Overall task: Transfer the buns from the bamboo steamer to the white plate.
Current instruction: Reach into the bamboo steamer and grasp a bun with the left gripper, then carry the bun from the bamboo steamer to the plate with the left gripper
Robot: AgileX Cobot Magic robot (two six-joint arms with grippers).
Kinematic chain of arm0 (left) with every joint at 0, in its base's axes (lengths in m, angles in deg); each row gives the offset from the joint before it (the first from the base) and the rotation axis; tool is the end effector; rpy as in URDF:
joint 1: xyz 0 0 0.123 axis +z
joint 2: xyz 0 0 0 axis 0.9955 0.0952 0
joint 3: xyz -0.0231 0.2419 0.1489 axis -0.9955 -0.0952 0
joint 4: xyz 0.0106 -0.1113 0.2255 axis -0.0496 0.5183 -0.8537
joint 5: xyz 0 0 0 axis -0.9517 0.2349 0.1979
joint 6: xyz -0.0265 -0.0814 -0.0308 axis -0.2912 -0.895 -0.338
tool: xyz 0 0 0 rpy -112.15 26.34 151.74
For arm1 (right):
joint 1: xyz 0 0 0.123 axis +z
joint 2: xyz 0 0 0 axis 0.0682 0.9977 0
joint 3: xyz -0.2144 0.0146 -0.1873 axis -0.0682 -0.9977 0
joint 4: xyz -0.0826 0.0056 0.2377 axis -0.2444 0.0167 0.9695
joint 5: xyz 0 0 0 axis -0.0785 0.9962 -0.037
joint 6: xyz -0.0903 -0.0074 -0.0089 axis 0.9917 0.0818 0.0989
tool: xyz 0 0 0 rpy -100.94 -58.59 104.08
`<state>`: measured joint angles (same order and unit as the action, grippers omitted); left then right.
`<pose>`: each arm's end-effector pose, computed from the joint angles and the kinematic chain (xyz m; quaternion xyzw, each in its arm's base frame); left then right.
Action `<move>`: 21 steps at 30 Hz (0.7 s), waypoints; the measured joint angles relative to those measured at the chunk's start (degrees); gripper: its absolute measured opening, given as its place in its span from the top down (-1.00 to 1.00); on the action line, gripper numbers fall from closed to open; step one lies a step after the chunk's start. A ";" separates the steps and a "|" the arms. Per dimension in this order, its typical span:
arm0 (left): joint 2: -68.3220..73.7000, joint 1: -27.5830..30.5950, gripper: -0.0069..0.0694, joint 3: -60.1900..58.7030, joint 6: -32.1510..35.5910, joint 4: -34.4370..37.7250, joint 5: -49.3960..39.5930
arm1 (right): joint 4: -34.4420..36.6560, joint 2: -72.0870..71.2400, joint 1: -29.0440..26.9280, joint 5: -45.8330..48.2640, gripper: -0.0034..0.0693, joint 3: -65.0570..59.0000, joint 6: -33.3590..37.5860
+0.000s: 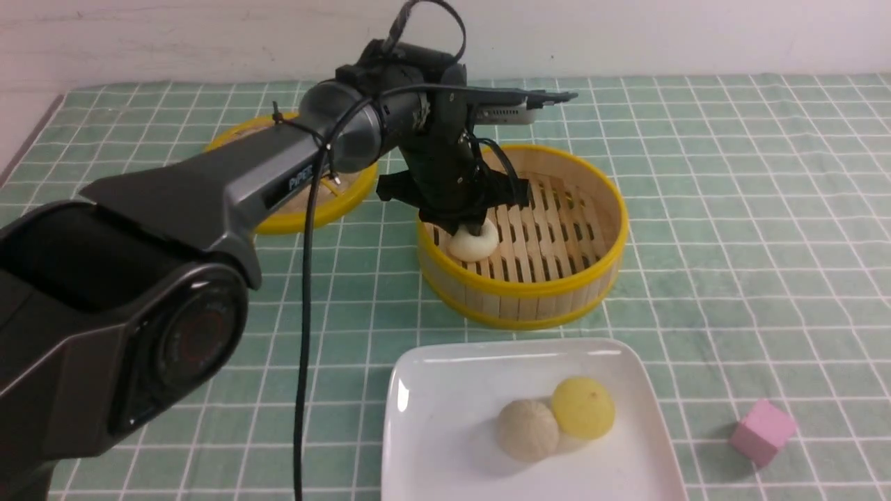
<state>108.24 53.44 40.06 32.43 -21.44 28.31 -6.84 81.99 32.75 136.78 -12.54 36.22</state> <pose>0.4370 -0.2649 0.2069 0.1134 0.9636 -0.1058 0.2178 0.0793 0.0463 0.3085 -0.2845 0.8805 0.0858 0.3693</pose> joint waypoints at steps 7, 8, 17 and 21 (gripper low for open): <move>-4.49 0.00 0.74 5.09 2.22 0.58 -11.15 | 0.45 0.00 0.00 -0.18 0.89 0.00 0.00; -7.02 0.00 0.74 6.46 3.15 0.37 -13.19 | 0.45 0.00 0.00 -0.18 0.89 0.00 0.00; -25.32 -1.18 0.74 4.05 6.78 -0.89 -18.57 | 0.49 0.00 0.00 -1.56 0.87 -0.07 0.00; -33.18 -6.06 0.74 -14.23 6.96 -0.22 -18.51 | 0.49 0.00 0.00 -1.51 0.87 -0.07 0.00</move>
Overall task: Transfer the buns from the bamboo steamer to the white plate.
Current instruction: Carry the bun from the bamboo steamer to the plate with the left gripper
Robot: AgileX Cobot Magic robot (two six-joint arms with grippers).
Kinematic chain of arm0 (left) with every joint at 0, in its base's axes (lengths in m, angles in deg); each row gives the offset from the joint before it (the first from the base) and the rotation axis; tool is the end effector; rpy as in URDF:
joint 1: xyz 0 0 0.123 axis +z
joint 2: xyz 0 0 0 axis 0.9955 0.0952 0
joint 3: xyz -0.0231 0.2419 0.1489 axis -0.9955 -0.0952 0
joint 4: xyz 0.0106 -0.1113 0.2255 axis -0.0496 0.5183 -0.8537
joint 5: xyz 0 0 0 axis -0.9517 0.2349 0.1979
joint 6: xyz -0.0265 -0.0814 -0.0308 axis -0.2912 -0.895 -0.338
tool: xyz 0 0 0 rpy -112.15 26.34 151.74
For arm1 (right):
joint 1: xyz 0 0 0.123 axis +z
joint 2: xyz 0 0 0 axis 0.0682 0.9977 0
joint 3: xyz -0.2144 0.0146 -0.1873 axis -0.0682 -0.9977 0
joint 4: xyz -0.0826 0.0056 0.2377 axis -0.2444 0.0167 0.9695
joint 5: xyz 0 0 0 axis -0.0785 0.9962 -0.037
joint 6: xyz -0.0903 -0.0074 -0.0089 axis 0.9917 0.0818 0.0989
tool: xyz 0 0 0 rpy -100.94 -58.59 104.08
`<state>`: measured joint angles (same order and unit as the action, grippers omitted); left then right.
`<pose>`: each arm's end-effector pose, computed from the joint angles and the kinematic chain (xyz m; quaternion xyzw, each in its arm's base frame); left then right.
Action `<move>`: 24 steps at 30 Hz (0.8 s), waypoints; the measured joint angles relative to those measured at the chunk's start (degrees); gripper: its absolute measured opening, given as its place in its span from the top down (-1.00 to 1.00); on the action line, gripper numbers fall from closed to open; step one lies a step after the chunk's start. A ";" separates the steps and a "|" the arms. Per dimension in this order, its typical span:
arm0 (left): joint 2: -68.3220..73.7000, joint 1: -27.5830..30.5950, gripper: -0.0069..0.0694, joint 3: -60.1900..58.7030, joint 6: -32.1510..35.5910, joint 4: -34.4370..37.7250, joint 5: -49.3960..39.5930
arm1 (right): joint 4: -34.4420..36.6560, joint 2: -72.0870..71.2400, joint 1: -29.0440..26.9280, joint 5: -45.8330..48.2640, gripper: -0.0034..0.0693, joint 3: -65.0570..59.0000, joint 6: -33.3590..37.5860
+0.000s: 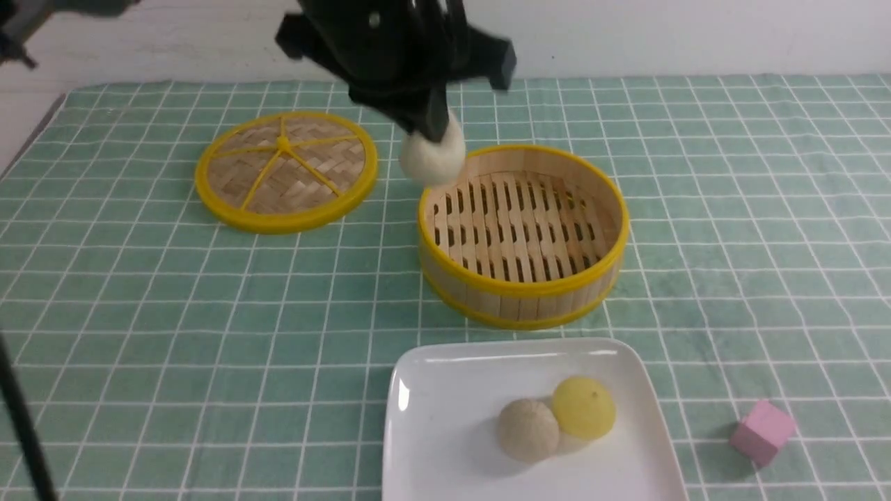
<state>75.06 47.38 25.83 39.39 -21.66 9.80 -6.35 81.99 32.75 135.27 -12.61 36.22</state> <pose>0.2929 -0.2233 0.3787 0.2242 0.9430 -0.1044 0.2226 0.0805 0.0477 0.3099 -0.2819 0.8762 0.0920 0.3799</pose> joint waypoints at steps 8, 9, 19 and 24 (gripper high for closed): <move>-2.27 -8.30 0.74 -31.79 -7.92 -0.27 24.27 | 0.60 0.00 0.00 0.20 0.85 0.00 0.00; -2.27 -8.30 0.74 -33.86 -9.81 -0.68 26.72 | 0.77 0.00 0.00 0.20 0.85 0.00 0.00; -2.15 -8.23 0.62 -38.87 -19.00 -4.96 35.91 | 1.74 0.00 0.00 2.35 0.83 0.00 -0.05; -0.54 -8.29 0.35 -38.87 -19.27 -4.96 36.16 | 2.73 -1.08 0.00 7.28 0.83 1.50 -0.05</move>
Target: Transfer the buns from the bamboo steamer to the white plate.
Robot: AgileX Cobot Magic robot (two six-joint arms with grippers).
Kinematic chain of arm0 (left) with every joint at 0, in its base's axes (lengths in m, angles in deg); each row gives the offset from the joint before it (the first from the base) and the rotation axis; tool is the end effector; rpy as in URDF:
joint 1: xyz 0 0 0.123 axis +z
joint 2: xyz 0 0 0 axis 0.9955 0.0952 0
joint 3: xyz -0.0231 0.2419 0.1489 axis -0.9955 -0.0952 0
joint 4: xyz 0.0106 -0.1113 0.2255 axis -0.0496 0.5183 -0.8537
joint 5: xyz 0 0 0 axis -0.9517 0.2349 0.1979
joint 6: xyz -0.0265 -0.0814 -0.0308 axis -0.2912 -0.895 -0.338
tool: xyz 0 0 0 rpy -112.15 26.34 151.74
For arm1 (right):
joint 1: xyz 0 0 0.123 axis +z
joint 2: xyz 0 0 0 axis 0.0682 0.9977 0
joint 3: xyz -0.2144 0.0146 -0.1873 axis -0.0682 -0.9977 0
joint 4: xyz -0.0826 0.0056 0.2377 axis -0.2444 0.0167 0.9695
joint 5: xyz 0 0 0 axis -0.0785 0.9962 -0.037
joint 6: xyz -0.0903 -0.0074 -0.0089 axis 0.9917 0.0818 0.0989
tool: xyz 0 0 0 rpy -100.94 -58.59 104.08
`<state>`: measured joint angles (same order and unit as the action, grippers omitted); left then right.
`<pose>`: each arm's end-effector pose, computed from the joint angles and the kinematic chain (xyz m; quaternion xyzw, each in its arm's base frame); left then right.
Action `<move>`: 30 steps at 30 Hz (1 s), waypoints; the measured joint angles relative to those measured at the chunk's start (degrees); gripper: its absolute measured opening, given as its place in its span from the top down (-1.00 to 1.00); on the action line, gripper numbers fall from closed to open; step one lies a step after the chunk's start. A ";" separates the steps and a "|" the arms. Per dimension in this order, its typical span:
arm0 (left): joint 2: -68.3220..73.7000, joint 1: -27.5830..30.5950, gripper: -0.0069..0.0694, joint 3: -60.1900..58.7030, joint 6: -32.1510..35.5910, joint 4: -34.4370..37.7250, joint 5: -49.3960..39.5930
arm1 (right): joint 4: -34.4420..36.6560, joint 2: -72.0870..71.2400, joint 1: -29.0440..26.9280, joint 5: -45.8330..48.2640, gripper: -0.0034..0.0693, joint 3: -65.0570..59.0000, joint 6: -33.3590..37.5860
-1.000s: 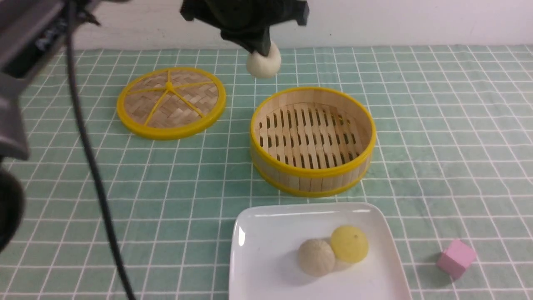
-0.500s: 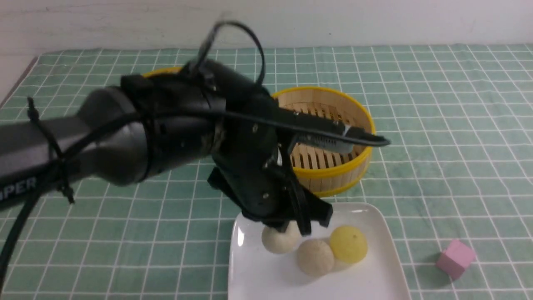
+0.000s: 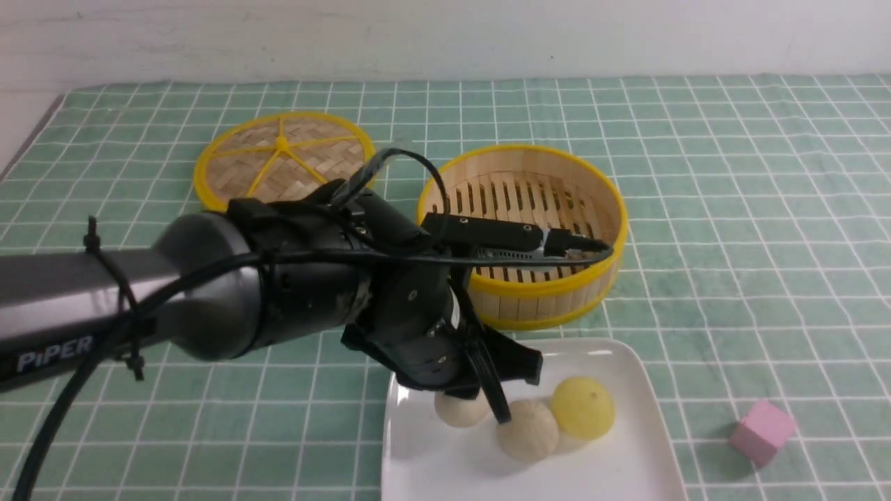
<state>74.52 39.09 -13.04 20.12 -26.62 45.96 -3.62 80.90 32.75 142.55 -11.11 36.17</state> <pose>0.2476 -0.2460 0.2134 0.1588 0.9604 -0.1164 0.1971 0.0680 0.0454 0.3118 -0.2843 0.8907 0.1085 0.3378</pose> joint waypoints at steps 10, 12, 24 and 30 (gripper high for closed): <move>-2.43 0.00 -0.17 -0.07 0.10 -3.45 0.22 | 0.00 -13.20 0.00 10.27 0.82 2.82 -2.53; -4.32 0.00 -0.10 -0.07 0.10 -4.90 -0.48 | 0.05 -16.34 0.00 7.35 0.82 1.65 -3.56; -9.91 0.00 0.81 -0.07 0.10 -10.15 -3.96 | 3.30 -19.86 0.00 -35.80 0.95 -17.56 -4.41; -9.91 0.00 0.81 -0.07 0.10 -10.15 -4.24 | 3.40 -19.86 0.00 -43.39 0.94 -19.62 -4.41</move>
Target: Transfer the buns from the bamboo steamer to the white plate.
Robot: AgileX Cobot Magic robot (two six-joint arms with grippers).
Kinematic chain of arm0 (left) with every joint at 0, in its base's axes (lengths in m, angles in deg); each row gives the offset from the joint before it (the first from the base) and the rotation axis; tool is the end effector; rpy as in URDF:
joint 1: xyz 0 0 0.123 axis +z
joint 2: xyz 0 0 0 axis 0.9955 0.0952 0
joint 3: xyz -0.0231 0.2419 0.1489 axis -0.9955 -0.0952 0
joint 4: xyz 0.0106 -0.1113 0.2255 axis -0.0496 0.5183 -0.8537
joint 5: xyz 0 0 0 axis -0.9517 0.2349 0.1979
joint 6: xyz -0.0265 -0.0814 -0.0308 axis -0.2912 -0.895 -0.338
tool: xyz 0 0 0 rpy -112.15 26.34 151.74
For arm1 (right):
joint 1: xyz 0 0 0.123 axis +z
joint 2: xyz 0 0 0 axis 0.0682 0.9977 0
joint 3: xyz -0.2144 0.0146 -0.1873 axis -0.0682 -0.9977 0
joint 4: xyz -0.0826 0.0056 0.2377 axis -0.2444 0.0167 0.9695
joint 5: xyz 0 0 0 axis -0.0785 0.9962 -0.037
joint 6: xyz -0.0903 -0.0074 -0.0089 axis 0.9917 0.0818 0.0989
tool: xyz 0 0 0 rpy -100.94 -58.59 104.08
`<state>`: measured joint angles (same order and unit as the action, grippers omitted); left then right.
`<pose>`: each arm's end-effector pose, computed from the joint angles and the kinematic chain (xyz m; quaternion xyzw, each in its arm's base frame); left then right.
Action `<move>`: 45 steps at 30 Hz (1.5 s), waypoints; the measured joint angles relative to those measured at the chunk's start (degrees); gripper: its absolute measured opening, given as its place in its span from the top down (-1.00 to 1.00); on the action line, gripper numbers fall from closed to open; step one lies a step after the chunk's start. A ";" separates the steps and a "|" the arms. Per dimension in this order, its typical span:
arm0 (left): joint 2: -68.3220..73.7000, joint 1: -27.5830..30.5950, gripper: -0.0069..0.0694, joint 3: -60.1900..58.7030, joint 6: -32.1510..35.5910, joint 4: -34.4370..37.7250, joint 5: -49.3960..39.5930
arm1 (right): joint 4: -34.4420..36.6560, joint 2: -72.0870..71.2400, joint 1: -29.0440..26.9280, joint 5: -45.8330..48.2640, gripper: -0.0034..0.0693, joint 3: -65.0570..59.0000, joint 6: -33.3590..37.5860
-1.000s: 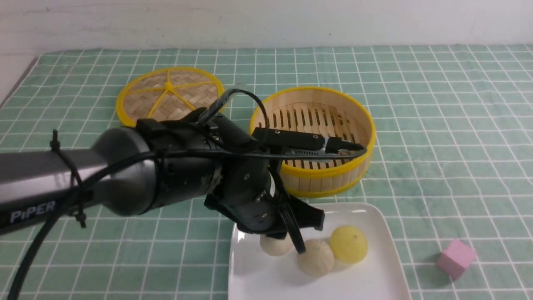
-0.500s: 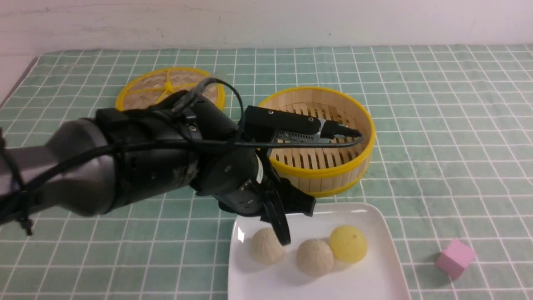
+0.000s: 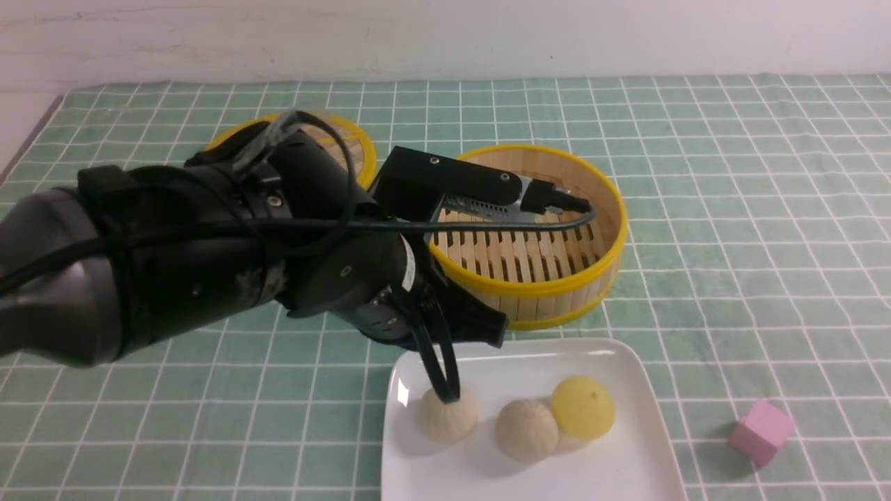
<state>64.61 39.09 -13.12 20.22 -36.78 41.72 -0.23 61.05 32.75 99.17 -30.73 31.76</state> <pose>0.2368 -0.2202 0.2695 0.2037 0.9347 -0.0841 0.2788 0.0531 0.0338 0.2878 -0.1661 0.7179 0.2130 0.6416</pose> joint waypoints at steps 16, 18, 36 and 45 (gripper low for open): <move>0.00 0.00 0.78 0.00 0.00 0.00 -5.36 | 0.06 0.00 0.00 -1.20 0.91 -0.23 0.00; 0.00 0.00 0.78 0.00 0.00 0.00 -5.42 | 0.06 0.00 0.00 -1.20 0.91 -0.23 0.00; 0.00 0.00 0.76 0.00 0.00 -1.16 -5.49 | -1.71 -12.75 -20.92 -0.52 0.89 -18.65 0.00; -0.06 0.00 0.76 0.00 0.00 -2.44 -4.64 | -4.23 -12.74 -27.16 3.86 0.87 -20.55 -0.06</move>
<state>64.55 39.09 -13.12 20.22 -39.21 37.08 -4.46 48.30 5.59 103.02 -51.27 31.70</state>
